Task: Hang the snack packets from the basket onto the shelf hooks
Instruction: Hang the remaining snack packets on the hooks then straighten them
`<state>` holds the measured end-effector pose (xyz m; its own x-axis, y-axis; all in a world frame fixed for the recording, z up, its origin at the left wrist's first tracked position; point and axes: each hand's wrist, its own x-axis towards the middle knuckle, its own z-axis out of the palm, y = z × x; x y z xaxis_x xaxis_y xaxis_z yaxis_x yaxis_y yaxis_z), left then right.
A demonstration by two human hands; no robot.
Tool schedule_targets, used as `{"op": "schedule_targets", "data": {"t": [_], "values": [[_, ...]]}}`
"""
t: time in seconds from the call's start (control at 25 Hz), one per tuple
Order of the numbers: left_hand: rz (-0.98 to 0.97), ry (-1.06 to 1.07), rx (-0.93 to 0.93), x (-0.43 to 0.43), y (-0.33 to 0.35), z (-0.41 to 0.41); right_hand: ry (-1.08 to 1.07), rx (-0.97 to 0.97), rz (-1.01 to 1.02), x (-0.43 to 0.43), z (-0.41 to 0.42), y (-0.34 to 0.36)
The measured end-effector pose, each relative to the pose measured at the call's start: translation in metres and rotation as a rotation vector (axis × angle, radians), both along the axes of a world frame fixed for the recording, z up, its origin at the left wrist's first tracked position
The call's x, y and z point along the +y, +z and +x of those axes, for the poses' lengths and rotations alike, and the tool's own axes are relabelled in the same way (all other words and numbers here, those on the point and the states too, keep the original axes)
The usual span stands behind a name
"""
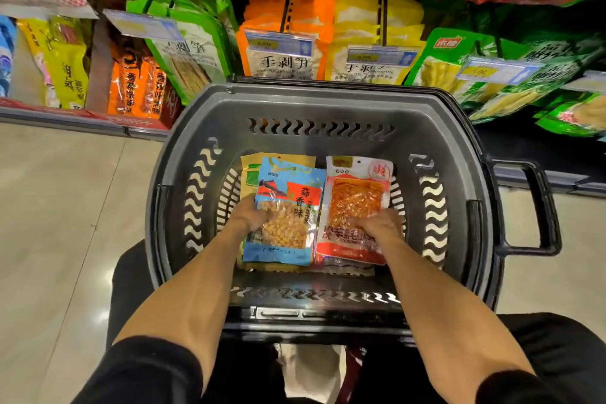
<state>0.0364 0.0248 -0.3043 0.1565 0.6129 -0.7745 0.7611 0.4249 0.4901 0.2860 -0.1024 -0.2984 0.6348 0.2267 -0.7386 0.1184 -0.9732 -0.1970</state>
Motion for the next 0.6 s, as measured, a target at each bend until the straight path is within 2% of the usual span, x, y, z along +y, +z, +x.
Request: {"op": "schedule_targets", "data": {"t": [0.08,0.24,0.4,0.6], "values": [[0.087,-0.072,0.036,-0.010,0.031,-0.001,-0.071,0.014,0.121,-0.002,-0.006,0.030],[0.193,-0.072,0.108,-0.024,0.102,-0.021,0.024,0.038,0.221,-0.005,-0.020,0.106],[0.214,0.074,0.020,-0.030,0.179,-0.051,-0.054,0.071,0.212,-0.017,-0.034,0.184],[0.295,0.169,-0.050,-0.037,0.308,-0.066,-0.027,0.057,0.344,-0.019,-0.040,0.322]]}}
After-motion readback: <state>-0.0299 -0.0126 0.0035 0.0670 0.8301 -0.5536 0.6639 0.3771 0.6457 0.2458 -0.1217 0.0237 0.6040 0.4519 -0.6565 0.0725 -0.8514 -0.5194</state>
